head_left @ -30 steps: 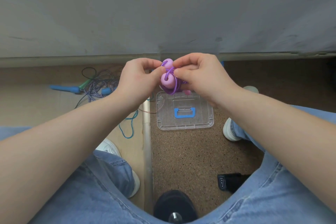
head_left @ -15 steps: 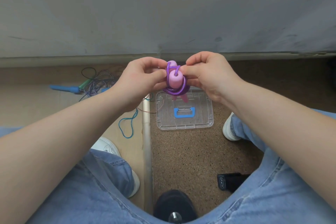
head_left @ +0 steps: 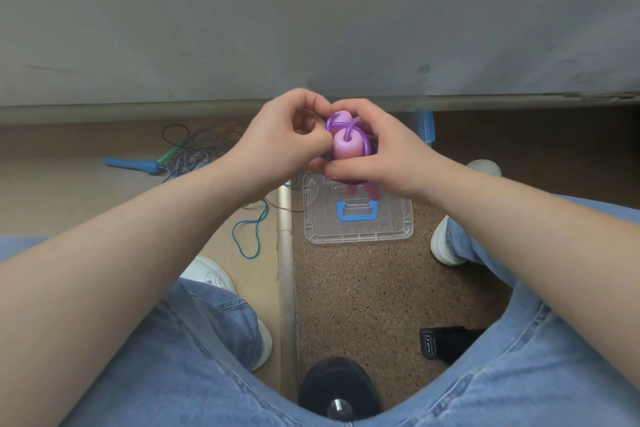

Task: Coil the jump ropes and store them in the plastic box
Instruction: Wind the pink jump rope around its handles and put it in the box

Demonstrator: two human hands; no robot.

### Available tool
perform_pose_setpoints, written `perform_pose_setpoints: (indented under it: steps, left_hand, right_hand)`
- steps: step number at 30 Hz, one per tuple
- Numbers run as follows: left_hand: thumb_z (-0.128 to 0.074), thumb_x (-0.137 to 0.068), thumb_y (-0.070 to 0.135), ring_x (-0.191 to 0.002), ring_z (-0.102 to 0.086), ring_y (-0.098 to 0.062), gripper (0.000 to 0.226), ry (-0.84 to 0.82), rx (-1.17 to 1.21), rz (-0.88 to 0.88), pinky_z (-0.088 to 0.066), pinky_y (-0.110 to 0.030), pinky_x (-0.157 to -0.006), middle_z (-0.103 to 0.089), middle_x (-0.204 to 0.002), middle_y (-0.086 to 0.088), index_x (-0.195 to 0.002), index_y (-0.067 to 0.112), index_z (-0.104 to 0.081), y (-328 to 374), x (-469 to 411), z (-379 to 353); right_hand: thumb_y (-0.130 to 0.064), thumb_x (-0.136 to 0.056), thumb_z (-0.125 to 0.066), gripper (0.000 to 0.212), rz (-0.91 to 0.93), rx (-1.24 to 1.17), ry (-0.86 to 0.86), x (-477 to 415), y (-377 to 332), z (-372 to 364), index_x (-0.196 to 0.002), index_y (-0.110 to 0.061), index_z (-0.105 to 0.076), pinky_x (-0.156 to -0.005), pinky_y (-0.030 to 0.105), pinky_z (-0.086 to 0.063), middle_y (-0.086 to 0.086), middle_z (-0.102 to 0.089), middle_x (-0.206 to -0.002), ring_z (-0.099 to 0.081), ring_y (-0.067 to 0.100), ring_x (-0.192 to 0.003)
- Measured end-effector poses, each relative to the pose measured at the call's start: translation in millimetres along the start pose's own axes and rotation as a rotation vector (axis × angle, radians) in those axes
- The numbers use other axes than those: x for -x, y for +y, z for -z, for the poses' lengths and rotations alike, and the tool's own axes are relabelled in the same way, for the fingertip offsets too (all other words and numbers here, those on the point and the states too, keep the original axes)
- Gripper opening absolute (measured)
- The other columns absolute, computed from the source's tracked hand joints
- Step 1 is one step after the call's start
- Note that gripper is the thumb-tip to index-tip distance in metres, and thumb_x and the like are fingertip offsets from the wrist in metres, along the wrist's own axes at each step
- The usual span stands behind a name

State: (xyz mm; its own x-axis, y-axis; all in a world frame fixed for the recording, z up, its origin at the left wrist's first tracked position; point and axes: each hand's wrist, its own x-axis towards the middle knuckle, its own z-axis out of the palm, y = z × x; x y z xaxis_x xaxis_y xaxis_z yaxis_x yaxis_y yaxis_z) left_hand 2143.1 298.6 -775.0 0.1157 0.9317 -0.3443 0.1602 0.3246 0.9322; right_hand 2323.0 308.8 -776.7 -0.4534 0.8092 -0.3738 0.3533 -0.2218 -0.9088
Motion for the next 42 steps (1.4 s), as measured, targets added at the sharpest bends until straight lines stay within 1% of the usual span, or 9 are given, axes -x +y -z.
perform_pose_setpoints:
  steps: [4, 8, 12, 17, 22, 26, 33, 37, 42]
  left_hand:
    - [-0.062, -0.080, 0.006, -0.064, -0.068, -0.013, 0.024, -0.012, -0.324, -0.122, -0.058, -0.030, -0.067, -0.066, -0.074, 0.007, -0.094, 0.025, -0.061, -0.3, -0.9, 3.4]
    - [-0.063, -0.079, 0.013, -0.065, -0.073, -0.008, 0.016, 0.042, -0.443, -0.100, -0.056, -0.023, -0.068, -0.072, -0.070, 0.007, -0.087, 0.026, -0.069, -0.5, -0.3, 0.4]
    - [-0.064, -0.079, 0.017, -0.063, -0.072, -0.004, 0.010, 0.057, -0.477, -0.085, -0.055, -0.021, -0.065, -0.074, -0.069, 0.006, -0.080, 0.024, -0.070, -0.3, -1.0, 5.4]
    - [-0.055, -0.087, 0.021, -0.065, -0.071, -0.015, 0.012, -0.157, -0.379, 0.022, -0.062, -0.042, -0.072, -0.071, -0.077, -0.006, -0.082, 0.014, -0.063, -6.0, 0.0, 5.5]
    - [-0.056, -0.087, 0.023, -0.077, -0.054, -0.011, 0.016, -0.443, -0.008, 0.137, -0.048, -0.029, -0.060, -0.059, -0.079, -0.002, -0.091, 0.014, -0.068, -9.6, 2.2, 6.2]
    - [-0.063, -0.087, 0.033, -0.065, -0.055, -0.002, 0.017, -0.388, -0.071, 0.057, -0.046, -0.024, -0.064, -0.064, -0.074, 0.010, -0.093, 0.019, -0.070, -11.4, 4.3, 2.8]
    - [-0.079, -0.056, 0.063, -0.067, -0.048, -0.016, 0.078, -0.059, -0.192, 0.055, -0.045, -0.036, -0.068, -0.050, -0.068, -0.007, -0.086, -0.007, -0.058, -14.4, -1.5, -1.6]
    - [-0.074, -0.059, 0.068, -0.064, -0.047, -0.015, 0.075, -0.007, -0.249, 0.066, -0.042, -0.034, -0.065, -0.047, -0.063, -0.002, -0.076, -0.001, -0.053, -12.8, 2.4, -2.4]
    - [-0.065, -0.069, 0.065, -0.062, -0.050, -0.020, 0.069, 0.076, -0.352, -0.010, -0.041, -0.034, -0.061, -0.045, -0.062, 0.001, -0.073, -0.002, -0.051, -9.9, 6.7, -5.3]
  right_hand:
    - [-0.009, -0.070, -0.085, 0.058, -0.029, 0.059, 0.034, 0.3, -0.4, 1.6, -0.117, -0.022, -0.054, -0.065, 0.054, -0.062, 0.007, -0.071, -0.102, -0.073, 0.038, -0.080]
    - [-0.026, -0.061, -0.084, 0.054, -0.020, 0.216, 0.087, -1.0, -0.2, 2.7, -0.108, -0.025, -0.058, -0.075, 0.037, -0.059, -0.005, -0.069, -0.095, -0.065, 0.011, -0.077]
    - [-0.027, -0.061, -0.082, 0.054, 0.039, 0.215, 0.051, 4.1, -1.6, 1.8, -0.107, -0.027, -0.055, -0.064, 0.051, -0.060, 0.001, -0.066, -0.099, -0.070, 0.032, -0.076]
    - [-0.022, -0.069, -0.075, 0.052, 0.052, 0.201, 0.079, 5.5, -0.1, -0.7, -0.115, -0.028, -0.053, -0.058, 0.054, -0.059, -0.004, -0.064, -0.102, -0.070, 0.036, -0.067]
    - [-0.018, -0.071, -0.061, 0.049, 0.059, 0.229, 0.080, 5.8, -3.1, 2.3, -0.118, -0.032, -0.058, -0.057, 0.038, -0.061, -0.011, -0.065, -0.102, -0.071, 0.023, -0.075]
    - [-0.006, -0.078, -0.066, 0.044, 0.051, 0.182, -0.009, 7.4, -5.1, -1.8, -0.113, -0.032, -0.060, -0.052, 0.055, -0.059, -0.002, -0.070, -0.095, -0.074, 0.033, -0.064]
    - [-0.027, -0.068, -0.072, 0.038, 0.037, 0.390, 0.153, 4.4, -0.7, 5.4, -0.104, -0.034, -0.063, -0.066, 0.020, -0.050, -0.014, -0.069, -0.087, -0.062, 0.002, -0.075]
    - [-0.038, -0.062, -0.063, 0.032, 0.084, 0.461, 0.243, 2.1, -1.4, 5.7, -0.094, -0.032, -0.068, -0.063, 0.013, -0.041, -0.013, -0.067, -0.070, -0.058, 0.002, -0.067]
    - [-0.043, -0.063, -0.061, 0.031, 0.039, 0.468, 0.262, -2.1, -0.5, 7.9, -0.088, -0.027, -0.069, -0.068, 0.029, -0.052, -0.005, -0.070, -0.075, -0.060, 0.012, -0.072]
